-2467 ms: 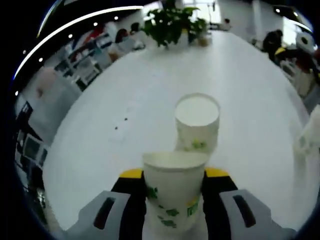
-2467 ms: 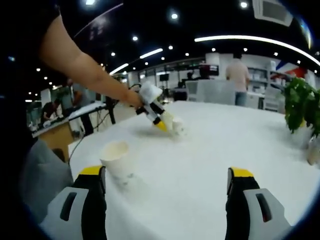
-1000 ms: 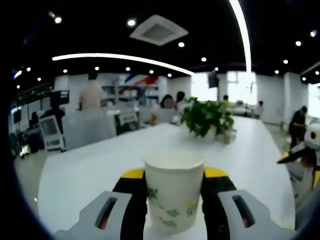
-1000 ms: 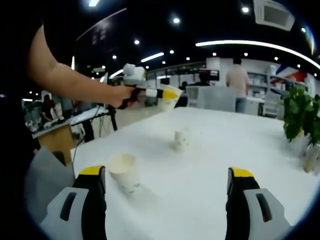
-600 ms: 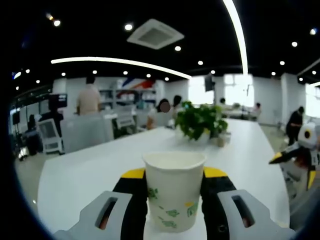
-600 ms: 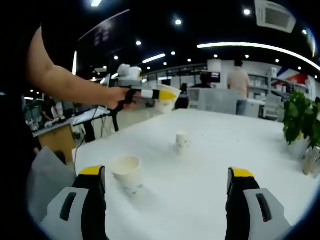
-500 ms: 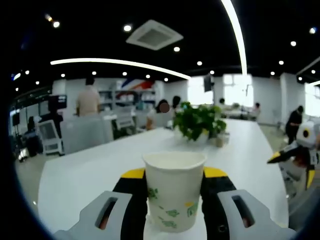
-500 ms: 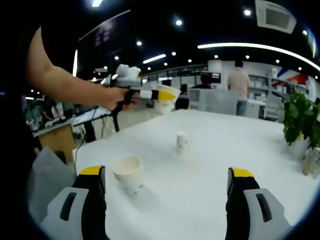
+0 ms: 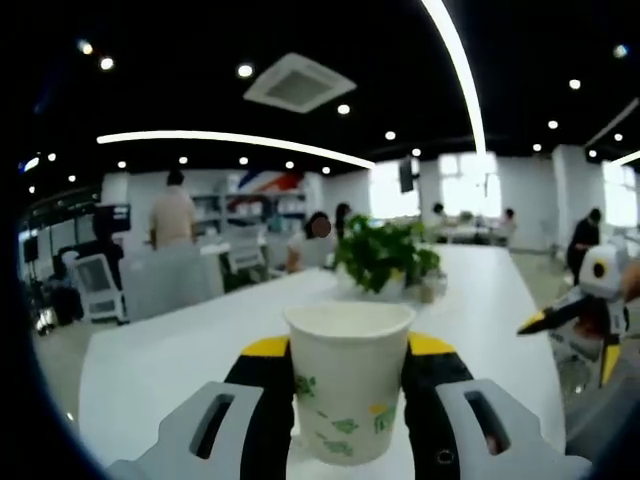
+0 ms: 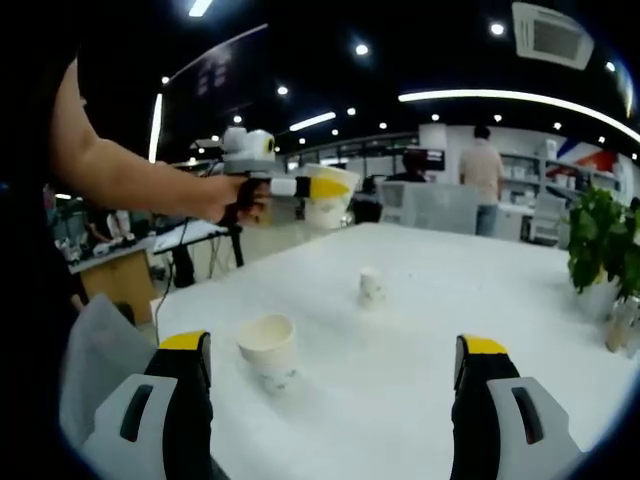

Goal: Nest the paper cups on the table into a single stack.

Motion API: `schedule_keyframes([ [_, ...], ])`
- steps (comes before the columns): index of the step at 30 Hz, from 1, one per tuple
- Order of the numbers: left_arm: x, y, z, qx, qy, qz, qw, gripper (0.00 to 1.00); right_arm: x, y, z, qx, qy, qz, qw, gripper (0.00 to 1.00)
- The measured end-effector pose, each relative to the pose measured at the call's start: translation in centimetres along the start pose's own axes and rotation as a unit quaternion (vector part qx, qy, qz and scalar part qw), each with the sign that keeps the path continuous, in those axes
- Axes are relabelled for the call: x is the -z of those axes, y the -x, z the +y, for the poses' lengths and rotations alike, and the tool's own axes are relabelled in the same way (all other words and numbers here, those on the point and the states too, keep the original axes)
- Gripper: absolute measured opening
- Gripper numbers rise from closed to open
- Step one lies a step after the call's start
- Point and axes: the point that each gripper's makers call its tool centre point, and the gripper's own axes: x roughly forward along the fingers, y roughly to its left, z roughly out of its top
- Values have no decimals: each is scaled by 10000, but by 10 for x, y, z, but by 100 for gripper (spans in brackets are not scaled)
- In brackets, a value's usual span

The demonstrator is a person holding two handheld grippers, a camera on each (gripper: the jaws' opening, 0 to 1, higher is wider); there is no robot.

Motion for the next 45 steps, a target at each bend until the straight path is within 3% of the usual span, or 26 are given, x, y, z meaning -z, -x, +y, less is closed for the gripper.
schedule_keyframes([
  [15,-15,24,-35,97,25,-290,9995,40,-3,3,8,-34,19,-96,9999,100],
  [28,-14,47,-64,219,-99,-346,9991,39,-1,4,14,-99,46,-98,9999,100],
  [45,-20,73,-95,212,320,-748,9965,40,0,0,18,-156,54,-70,9998,100],
])
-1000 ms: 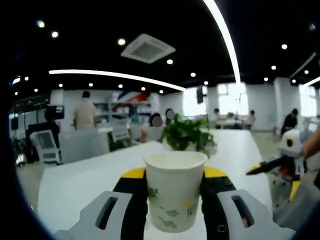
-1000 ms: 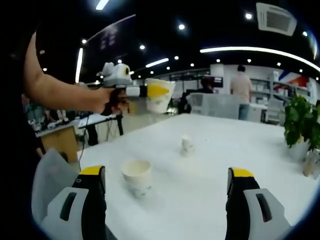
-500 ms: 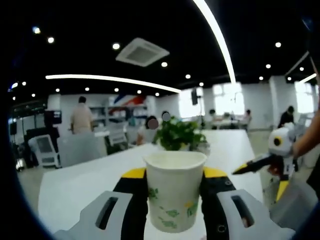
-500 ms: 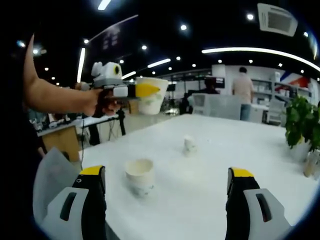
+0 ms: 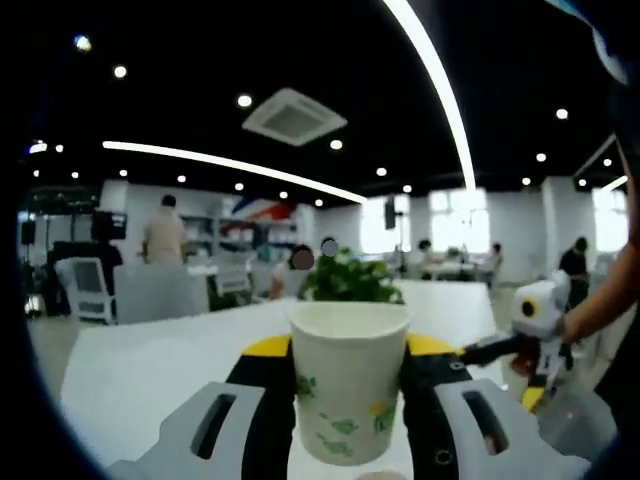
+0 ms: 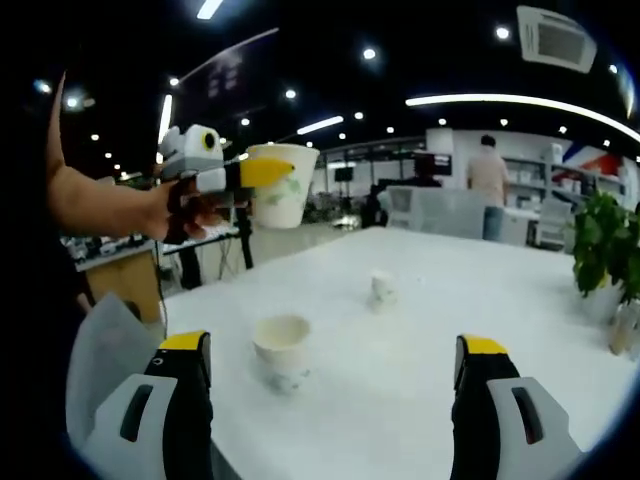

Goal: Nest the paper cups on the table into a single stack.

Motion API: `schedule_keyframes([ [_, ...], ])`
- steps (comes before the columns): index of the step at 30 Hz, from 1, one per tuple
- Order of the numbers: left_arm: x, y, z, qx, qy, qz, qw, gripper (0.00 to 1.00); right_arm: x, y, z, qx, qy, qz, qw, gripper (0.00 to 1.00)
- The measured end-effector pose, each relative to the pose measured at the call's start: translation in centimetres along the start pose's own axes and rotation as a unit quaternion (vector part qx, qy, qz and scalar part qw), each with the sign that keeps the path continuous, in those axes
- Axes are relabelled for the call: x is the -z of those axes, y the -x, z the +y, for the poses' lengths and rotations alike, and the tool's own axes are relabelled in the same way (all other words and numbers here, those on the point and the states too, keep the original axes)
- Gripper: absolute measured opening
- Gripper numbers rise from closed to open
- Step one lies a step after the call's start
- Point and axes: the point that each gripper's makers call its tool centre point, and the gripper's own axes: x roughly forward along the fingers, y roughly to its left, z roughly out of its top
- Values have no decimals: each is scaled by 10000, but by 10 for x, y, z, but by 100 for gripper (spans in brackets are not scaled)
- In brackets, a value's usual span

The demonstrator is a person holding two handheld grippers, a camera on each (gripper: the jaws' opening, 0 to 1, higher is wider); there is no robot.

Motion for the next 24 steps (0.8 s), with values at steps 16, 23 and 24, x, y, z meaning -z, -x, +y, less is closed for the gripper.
schedule_keyframes([
  [16,11,5,-32,158,-64,-125,9998,40,4,2,2,5,-18,29,10000,100],
  [23,25,5,-29,89,68,-165,9998,41,5,3,4,-11,-16,52,10000,100],
  [24,29,5,-29,63,86,-121,9999,41,5,3,5,-13,-17,53,10000,100],
])
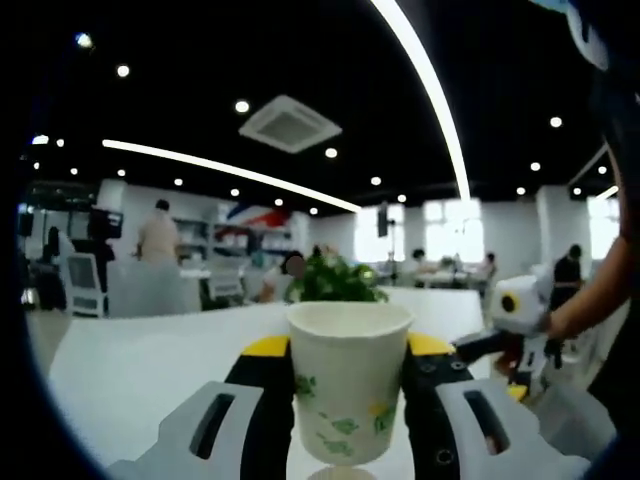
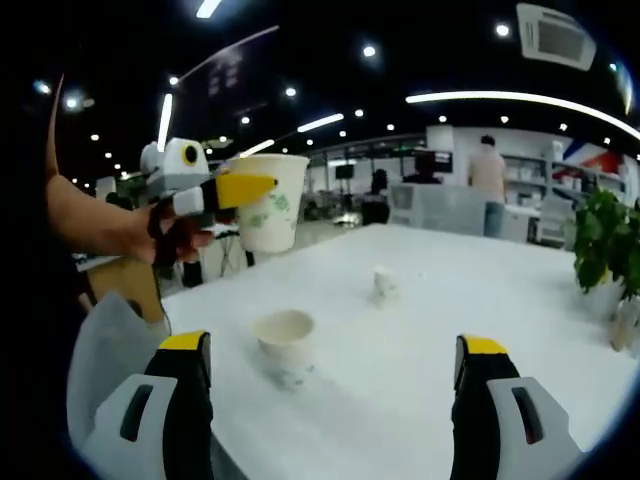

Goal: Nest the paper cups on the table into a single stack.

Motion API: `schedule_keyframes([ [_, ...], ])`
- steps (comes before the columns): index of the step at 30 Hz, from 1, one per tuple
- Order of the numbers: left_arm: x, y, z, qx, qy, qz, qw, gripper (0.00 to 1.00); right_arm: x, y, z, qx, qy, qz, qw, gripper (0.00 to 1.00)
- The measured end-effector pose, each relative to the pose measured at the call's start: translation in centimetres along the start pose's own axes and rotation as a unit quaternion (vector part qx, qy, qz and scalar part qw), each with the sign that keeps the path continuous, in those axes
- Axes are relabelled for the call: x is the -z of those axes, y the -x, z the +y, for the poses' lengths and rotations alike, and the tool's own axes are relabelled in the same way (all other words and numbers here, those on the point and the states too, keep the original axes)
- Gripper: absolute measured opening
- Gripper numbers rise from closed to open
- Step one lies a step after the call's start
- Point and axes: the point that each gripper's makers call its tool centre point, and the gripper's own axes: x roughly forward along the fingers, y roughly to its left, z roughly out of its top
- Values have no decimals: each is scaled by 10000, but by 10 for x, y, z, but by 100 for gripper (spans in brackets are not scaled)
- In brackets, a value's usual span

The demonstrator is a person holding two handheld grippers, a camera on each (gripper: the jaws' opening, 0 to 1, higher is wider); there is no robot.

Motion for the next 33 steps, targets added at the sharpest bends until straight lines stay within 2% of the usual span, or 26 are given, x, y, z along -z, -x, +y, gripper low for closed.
schedule_keyframes([
  [2,7,0,0,-7,-70,39,10000,40,0,1,0,4,-6,-8,10000,100],
  [4,11,1,2,-53,76,-23,10000,40,1,2,0,2,-18,0,10000,100],
  [11,32,-1,4,-101,118,-6,9999,40,4,3,1,-4,-4,66,10000,100],
  [17,59,1,7,-210,262,140,9993,40,7,6,-3,23,-9,115,9999,100],
  [30,91,3,9,-299,249,323,9987,41,8,6,-1,0,-22,151,9999,100],
  [33,97,3,8,-295,144,418,9986,41,9,6,-1,-3,-16,171,9999,100],
])
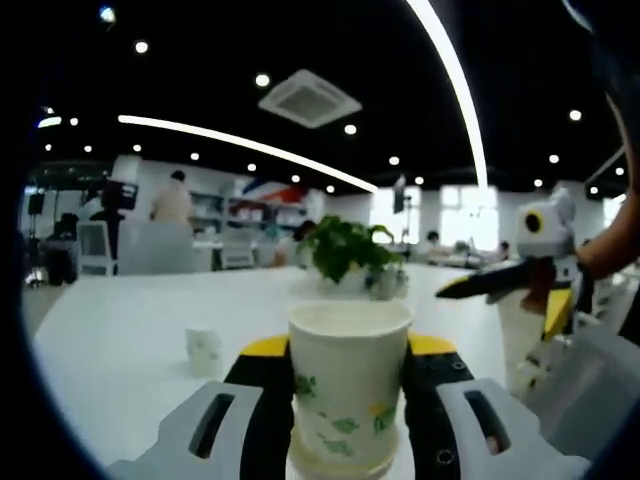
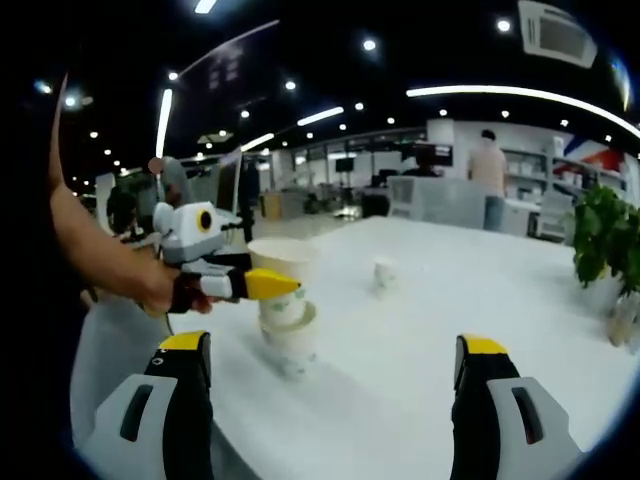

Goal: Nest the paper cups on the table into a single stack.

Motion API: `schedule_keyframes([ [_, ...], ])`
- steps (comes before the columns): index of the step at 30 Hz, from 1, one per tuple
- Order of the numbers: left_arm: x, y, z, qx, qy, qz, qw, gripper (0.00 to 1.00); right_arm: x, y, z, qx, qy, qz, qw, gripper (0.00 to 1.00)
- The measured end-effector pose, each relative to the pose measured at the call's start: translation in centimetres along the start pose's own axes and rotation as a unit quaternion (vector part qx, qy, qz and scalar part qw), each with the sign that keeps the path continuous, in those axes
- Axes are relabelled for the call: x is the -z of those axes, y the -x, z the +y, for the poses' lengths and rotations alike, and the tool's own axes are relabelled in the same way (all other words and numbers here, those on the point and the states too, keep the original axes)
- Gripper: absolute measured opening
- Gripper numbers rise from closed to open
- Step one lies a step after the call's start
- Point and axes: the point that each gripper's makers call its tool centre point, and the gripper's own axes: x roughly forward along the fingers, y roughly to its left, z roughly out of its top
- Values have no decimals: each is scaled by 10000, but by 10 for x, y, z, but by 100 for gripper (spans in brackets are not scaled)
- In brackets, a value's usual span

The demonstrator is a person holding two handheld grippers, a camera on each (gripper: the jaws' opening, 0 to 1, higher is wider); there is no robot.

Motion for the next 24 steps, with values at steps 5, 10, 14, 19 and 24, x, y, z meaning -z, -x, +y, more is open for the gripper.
schedule_keyframes([
  [5,10,1,0,-11,0,90,10000,42,0,0,0,7,-15,-12,10000,100],
  [10,25,2,1,-47,-97,293,9995,42,1,-1,2,-18,-6,0,10000,100],
  [14,32,3,6,-120,-129,393,9991,43,2,-1,3,-34,-16,6,10000,100],
  [19,40,2,6,-91,-297,595,9977,43,2,-1,4,-56,-18,8,10000,100],
  [24,45,3,6,-97,-333,709,9969,43,3,-2,3,-51,-32,3,10000,100],
])
